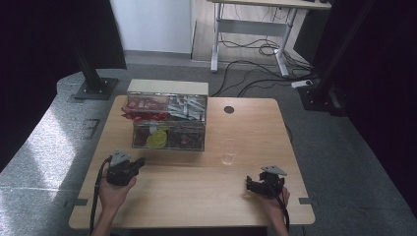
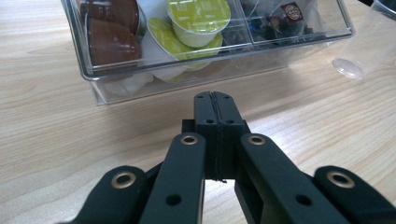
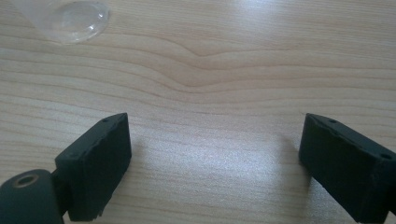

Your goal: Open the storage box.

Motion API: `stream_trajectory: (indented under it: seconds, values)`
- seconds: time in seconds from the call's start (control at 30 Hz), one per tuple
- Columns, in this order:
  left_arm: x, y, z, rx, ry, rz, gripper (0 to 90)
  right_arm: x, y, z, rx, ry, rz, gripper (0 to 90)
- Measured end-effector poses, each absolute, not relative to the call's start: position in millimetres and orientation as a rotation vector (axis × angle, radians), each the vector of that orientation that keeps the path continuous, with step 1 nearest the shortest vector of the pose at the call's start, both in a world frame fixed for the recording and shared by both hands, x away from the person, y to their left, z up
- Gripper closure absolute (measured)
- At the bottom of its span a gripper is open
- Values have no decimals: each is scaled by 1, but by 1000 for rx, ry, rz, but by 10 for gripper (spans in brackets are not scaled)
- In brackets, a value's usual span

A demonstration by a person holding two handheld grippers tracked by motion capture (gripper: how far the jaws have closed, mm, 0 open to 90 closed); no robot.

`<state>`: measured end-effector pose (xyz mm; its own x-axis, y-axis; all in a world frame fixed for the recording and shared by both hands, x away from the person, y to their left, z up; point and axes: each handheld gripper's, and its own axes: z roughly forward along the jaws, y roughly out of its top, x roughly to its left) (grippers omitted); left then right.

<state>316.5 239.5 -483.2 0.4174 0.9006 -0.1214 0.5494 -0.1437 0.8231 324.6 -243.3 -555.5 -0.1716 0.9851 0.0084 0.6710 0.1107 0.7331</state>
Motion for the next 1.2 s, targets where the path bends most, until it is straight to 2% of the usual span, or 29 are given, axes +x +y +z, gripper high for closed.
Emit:
stream_trajectory:
  seconds: [1.2]
  values:
    - [364, 235, -498, 1860, 1312, 478, 900, 325, -243, -555, 1607, 1896, 840, 111]
